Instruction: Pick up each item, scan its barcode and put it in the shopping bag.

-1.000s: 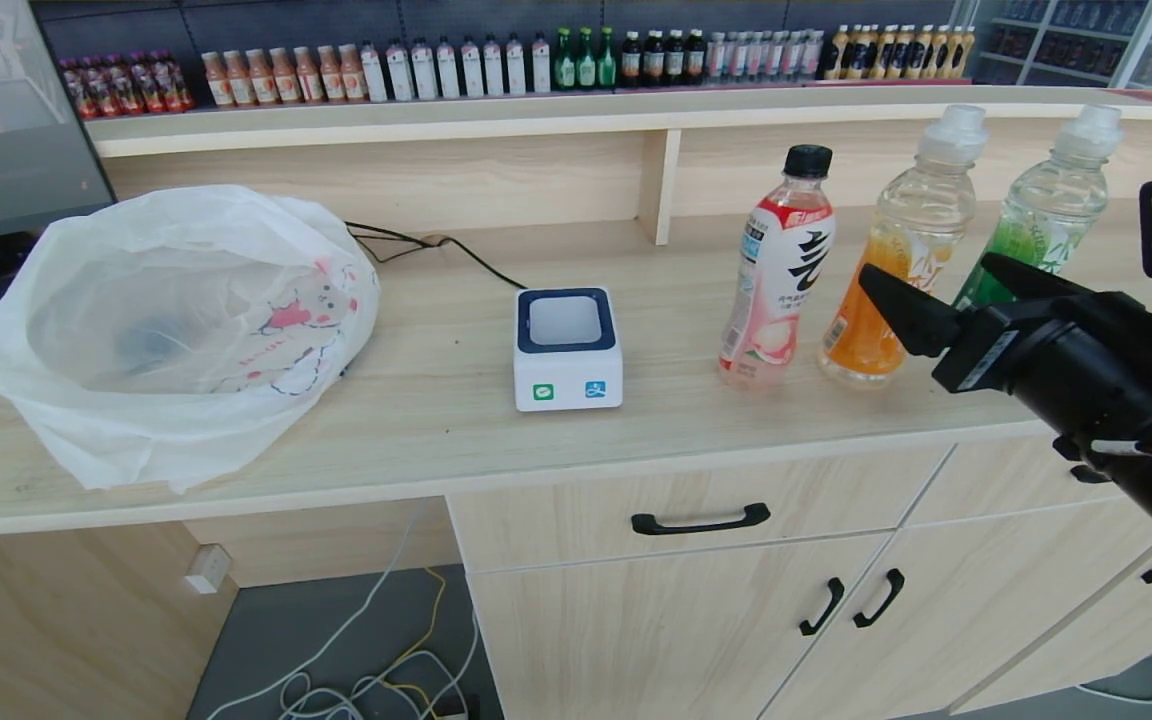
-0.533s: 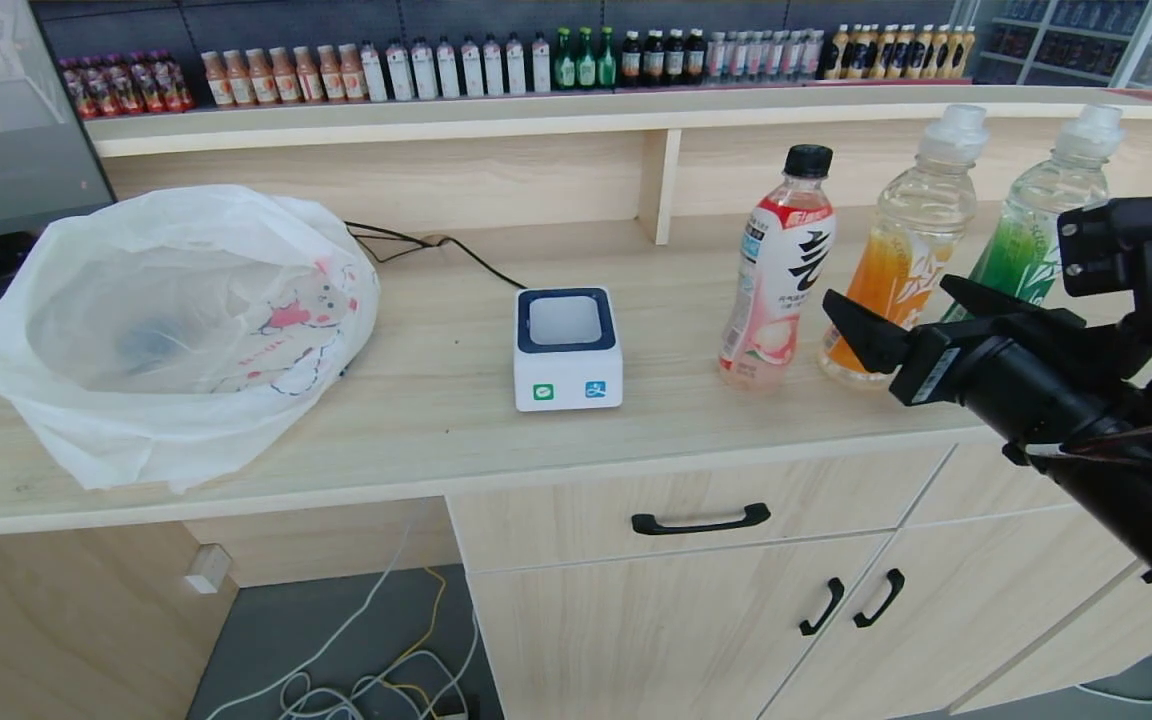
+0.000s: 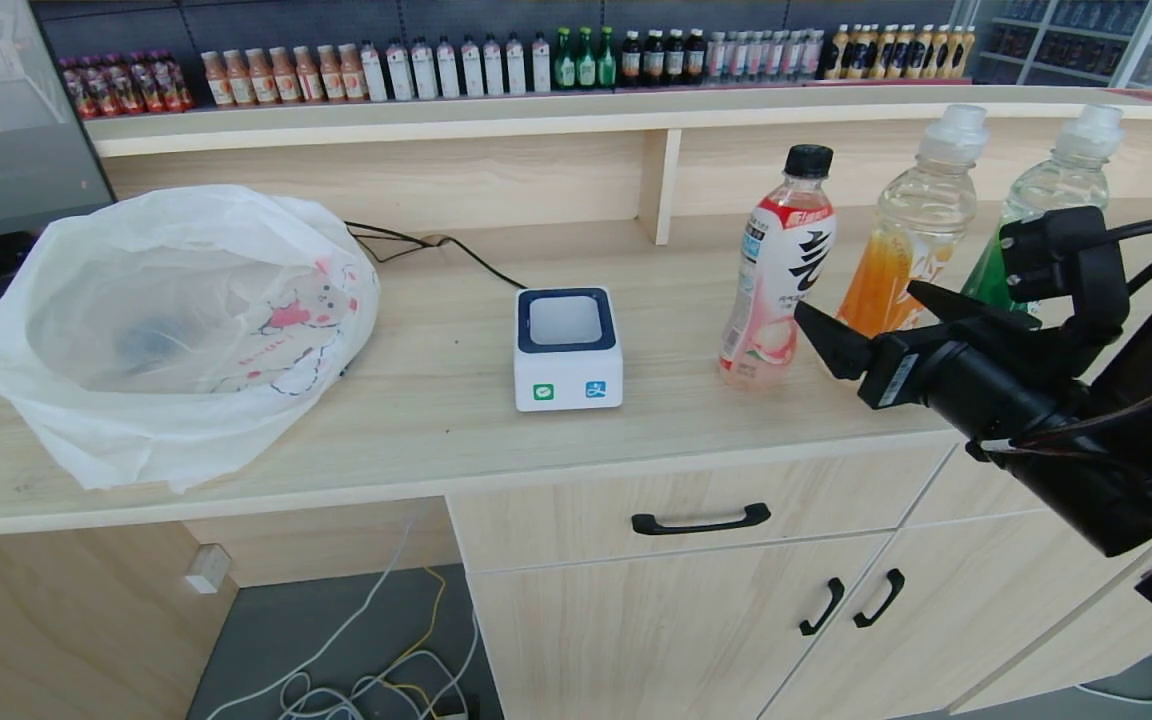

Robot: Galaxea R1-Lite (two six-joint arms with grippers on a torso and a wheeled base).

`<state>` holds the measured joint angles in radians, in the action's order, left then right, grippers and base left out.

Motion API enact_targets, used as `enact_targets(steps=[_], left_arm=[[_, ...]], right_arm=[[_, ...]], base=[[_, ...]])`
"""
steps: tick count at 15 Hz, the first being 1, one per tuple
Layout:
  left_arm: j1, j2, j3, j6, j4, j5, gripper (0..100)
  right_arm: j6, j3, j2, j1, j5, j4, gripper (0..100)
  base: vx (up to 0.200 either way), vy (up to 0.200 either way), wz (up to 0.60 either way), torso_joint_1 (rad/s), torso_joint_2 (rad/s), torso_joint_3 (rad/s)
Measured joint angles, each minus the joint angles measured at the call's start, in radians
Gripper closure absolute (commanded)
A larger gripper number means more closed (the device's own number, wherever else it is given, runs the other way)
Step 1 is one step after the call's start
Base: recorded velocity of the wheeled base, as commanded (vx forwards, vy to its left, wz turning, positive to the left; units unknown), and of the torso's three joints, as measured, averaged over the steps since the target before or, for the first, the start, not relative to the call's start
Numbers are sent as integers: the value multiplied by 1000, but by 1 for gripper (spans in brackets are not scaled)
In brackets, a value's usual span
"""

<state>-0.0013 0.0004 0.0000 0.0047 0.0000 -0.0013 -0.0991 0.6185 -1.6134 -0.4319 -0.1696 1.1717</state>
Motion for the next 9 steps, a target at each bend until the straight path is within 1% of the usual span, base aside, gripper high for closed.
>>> enact_targets(steps=[3,9], left_arm=[[0,0,0,0,0,0,0],[-1,0,0,0,0,0,0]], right_arm=[[-4,26,-35,-22,0,8,0],[-6,92,-95,-27,-5,9,0]], base=[[0,0,0,0,0,0],[0,0,0,0,0,0]])
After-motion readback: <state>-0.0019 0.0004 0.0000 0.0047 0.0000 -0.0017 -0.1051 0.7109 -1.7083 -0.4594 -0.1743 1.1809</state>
